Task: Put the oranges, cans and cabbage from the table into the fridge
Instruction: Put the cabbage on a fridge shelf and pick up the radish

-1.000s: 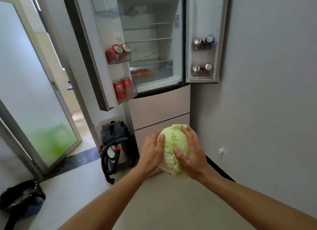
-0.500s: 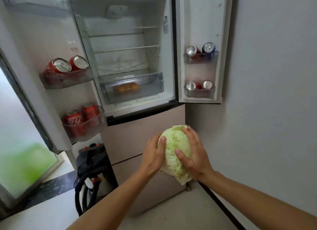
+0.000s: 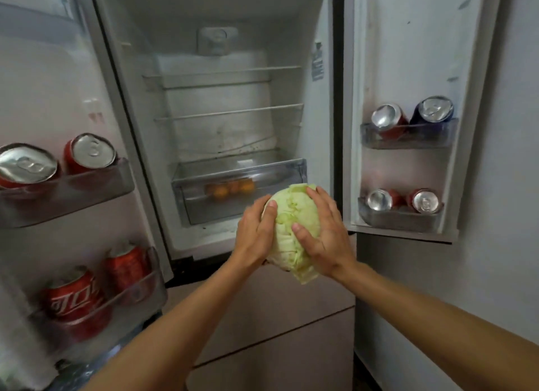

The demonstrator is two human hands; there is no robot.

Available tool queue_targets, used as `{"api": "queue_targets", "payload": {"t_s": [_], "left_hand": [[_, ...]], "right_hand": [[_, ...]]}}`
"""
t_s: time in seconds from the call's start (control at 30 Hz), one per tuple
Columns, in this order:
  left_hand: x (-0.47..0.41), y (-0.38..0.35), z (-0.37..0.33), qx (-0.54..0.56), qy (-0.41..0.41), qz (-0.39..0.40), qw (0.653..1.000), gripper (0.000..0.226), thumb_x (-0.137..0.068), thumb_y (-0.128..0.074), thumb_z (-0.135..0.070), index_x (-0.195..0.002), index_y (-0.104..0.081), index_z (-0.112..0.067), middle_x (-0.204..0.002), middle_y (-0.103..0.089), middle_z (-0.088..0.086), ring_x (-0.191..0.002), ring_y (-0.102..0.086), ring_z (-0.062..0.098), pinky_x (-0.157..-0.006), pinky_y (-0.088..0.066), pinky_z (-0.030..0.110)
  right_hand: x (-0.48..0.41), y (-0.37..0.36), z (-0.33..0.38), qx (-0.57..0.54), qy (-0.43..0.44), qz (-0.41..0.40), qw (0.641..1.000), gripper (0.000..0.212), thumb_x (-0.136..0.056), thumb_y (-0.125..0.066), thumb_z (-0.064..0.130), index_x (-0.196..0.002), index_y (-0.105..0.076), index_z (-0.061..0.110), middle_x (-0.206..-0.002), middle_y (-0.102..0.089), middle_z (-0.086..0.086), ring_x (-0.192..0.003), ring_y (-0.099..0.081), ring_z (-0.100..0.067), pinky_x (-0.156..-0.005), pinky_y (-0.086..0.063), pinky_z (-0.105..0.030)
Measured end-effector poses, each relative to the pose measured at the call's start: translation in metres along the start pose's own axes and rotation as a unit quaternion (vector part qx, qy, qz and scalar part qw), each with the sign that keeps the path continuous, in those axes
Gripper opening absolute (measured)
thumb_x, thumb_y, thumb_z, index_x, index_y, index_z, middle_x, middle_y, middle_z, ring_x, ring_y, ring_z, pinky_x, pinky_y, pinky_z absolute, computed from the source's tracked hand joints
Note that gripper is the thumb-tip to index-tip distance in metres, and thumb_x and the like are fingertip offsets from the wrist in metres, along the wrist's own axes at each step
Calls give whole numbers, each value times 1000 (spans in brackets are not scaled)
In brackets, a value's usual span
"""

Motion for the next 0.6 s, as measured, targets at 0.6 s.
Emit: {"api": "queue_targets", "payload": {"t_s": [0.6], "left_hand": [[-376,-21,72,-29,21,-44,998,40,-98,-42,-41,-124,-60,-16,-121,-63,9,-108,-59,26,-97,-47,41]], "right_hand": [[-337,-126,-148,-62,-16,-53,997,94,-72,-42,70,-149,-27,19,-149,-36,-6,-132,-40,-21,-105,-31,-28]]}}
Point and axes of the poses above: each hand's wrist, its own x-axis away from the middle knuckle, its own y-axis out of the back of the hand, z = x × y, the point moved 4 cm from there along -x, towards the middle knuckle
